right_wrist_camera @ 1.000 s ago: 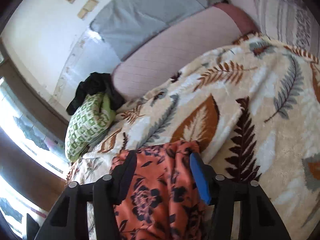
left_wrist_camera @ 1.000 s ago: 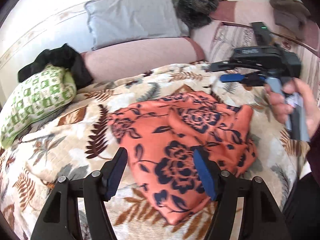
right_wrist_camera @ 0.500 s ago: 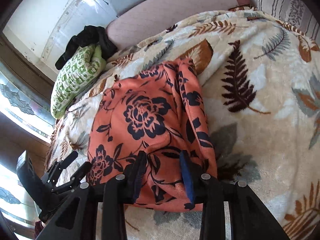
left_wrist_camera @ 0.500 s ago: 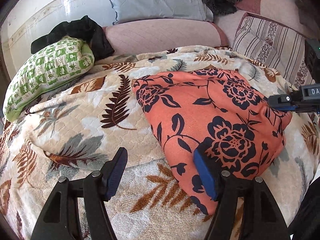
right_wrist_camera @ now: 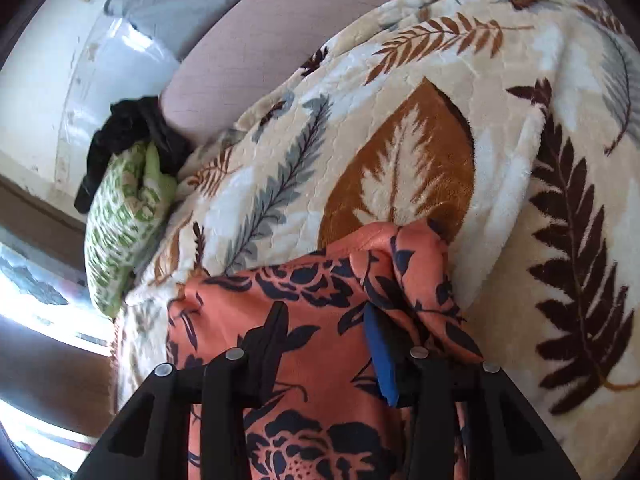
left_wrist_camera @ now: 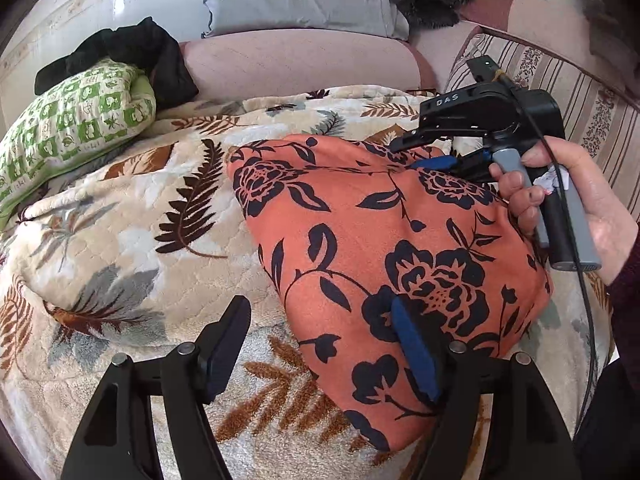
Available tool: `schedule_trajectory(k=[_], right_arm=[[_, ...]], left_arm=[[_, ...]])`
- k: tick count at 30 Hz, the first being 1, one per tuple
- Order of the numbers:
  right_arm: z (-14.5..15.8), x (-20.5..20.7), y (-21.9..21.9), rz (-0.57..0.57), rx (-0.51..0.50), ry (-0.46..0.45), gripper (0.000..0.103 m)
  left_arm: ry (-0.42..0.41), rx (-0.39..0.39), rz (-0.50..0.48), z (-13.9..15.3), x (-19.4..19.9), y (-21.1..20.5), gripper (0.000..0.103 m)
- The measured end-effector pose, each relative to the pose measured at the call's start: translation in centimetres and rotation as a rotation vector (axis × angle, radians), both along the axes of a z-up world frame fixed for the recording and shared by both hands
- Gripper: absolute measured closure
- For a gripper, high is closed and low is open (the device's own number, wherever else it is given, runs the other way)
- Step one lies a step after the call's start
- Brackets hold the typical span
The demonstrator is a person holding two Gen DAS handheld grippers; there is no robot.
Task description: Fold small clothes
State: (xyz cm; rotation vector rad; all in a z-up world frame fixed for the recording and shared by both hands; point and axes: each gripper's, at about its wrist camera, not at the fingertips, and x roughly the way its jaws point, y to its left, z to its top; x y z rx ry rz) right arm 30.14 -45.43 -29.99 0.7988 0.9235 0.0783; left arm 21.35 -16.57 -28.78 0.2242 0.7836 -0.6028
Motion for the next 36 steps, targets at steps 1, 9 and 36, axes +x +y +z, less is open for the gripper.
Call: schedule_trajectory(k=[1,9,36], right_arm=[[0.4,-0.2,-0.5,-0.014,0.034,-0.003,0.06],[6.3,-7.7,2.6,0.07,-0.119,-0.159,0.059],[1.9,-13.9,4.3,0.106,-0.286,0.031,0.071]], left_arm=[[0.019,-0.016,0.002,0.0,0.2,0.3,0.028],[0.02,-0.045,0.072,0.1,-0.5,1.4,0.018],[0.0,-0.002,0.1,0.7,-0.7,0.9,0.014]])
